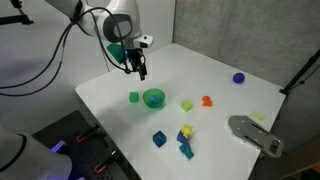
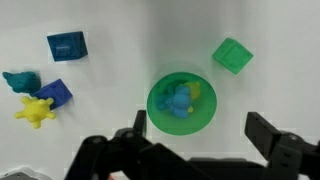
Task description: Remove the blue toy from the green bowl and put it on the table.
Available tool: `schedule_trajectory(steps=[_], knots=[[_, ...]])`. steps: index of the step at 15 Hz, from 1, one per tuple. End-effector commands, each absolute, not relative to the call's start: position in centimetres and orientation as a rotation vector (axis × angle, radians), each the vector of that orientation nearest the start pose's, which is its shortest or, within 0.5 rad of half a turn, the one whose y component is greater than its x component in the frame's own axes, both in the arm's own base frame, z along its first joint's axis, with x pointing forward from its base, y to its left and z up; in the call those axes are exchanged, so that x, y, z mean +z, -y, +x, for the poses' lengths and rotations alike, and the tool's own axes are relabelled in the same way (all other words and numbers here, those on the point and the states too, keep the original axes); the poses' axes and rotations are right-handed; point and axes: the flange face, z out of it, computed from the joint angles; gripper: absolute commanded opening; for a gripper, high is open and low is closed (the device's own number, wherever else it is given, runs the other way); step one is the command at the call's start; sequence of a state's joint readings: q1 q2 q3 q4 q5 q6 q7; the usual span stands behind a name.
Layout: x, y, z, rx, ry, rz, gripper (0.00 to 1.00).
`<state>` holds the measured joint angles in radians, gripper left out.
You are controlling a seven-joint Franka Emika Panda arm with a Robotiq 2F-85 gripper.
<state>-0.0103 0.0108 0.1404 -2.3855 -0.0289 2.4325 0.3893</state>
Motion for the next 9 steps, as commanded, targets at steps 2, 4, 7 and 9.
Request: schedule_trajectory(steps=[2, 4, 7, 9], knots=[[27.0, -5.6, 53.5, -0.084, -0.348, -3.120, 1.00], [24.6, -5.2, 54.6, -0.123, -0.354, -3.129, 1.00], [21.1, -4.6, 56.1, -0.163, -0.348, -3.142, 1.00], [18.9, -4.5, 56.8, -0.162, -0.344, -3.141, 1.00]])
